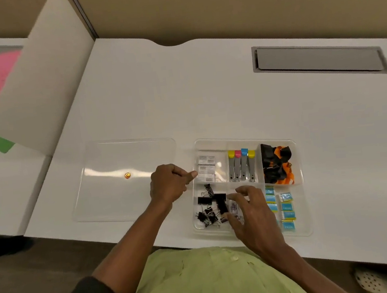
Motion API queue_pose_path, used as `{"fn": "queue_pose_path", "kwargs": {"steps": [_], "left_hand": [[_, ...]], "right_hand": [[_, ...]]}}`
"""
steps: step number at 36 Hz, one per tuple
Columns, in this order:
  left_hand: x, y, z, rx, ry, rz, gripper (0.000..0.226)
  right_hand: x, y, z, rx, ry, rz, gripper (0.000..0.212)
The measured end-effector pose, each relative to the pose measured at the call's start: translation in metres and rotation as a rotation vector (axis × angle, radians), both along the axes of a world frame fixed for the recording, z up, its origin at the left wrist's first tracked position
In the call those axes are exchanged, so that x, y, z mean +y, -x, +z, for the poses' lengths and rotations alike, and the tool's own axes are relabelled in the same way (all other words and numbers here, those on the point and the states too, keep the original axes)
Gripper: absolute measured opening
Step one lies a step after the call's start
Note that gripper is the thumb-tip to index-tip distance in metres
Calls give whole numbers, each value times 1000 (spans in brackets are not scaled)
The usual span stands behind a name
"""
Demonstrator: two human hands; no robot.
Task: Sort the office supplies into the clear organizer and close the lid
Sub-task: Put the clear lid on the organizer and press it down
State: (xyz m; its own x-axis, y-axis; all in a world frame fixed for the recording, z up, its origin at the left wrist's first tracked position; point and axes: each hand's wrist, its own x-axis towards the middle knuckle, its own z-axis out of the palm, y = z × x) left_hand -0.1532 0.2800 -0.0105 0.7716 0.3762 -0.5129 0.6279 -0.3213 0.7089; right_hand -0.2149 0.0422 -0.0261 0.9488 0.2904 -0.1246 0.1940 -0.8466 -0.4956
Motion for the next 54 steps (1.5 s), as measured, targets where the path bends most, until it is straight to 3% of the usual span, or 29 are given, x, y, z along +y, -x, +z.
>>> {"fn": "queue_pose_path", "kwargs": {"steps": [5,10,16,19,23,28,34,41,47,54], "left_hand": [[38,9,-1,-17,-101,14,40],[98,14,6,-60,-295,79,32],[180,26,2,-70,-558,70,34],[207,31,-2,-23,-613,55,47],[226,32,-12,80,-581,43,81],[228,35,-23,106,-451,49,100],[222,33,-23,107,-471,13,96],[236,27,-18,116,-421,39,93],[236,25,0,55,-424,116,95],[190,20,31,-73,-408,164,96]], "right_hand": [[19,-2,17,-116,76,-39,36],[50,-18,34,-152,-4,-47,33],[110,-47,36,-120,-144,33,44],[142,-60,29,-52,-156,73,52],[181,-70,16,118,-83,56,72],[212,-67,3,303,90,-32,94],[230,-53,-6,326,105,-79,100],[236,-52,17,385,-126,-268,97],[221,-58,52,296,-242,-280,96],[171,-59,88,48,-274,-314,86]]}}
